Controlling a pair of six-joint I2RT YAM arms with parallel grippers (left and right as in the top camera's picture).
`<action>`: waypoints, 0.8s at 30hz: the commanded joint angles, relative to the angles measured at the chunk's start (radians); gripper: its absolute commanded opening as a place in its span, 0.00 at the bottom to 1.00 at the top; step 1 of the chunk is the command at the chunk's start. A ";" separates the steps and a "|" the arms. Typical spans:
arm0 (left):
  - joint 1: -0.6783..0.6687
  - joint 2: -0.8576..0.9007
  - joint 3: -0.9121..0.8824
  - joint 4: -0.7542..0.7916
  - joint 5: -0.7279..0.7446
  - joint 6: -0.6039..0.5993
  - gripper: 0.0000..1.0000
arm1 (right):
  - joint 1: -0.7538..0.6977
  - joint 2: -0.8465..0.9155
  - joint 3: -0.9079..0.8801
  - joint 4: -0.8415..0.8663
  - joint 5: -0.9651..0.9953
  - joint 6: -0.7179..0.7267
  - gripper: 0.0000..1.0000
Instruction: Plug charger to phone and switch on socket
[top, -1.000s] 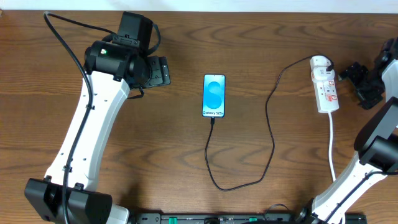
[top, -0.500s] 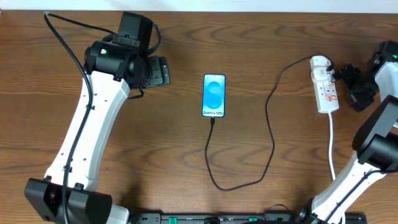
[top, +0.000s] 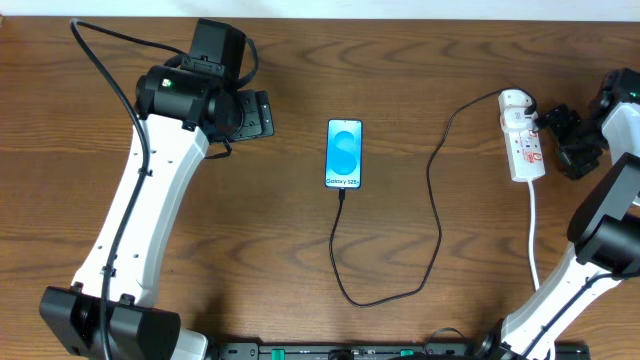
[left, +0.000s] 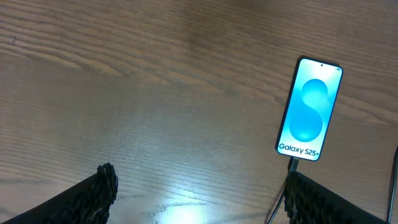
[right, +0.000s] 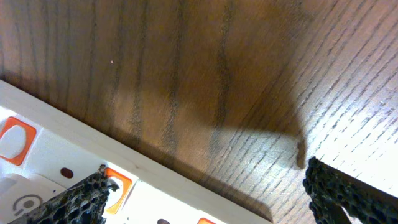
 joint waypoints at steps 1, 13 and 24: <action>0.005 -0.011 0.003 -0.003 -0.012 0.013 0.88 | 0.010 0.010 -0.019 -0.020 -0.032 -0.021 0.99; 0.005 -0.011 0.003 -0.003 -0.012 0.013 0.87 | 0.028 0.010 -0.021 -0.028 -0.047 -0.021 0.99; 0.005 -0.011 0.003 -0.003 -0.012 0.013 0.87 | 0.054 0.010 -0.027 -0.040 -0.047 -0.020 0.99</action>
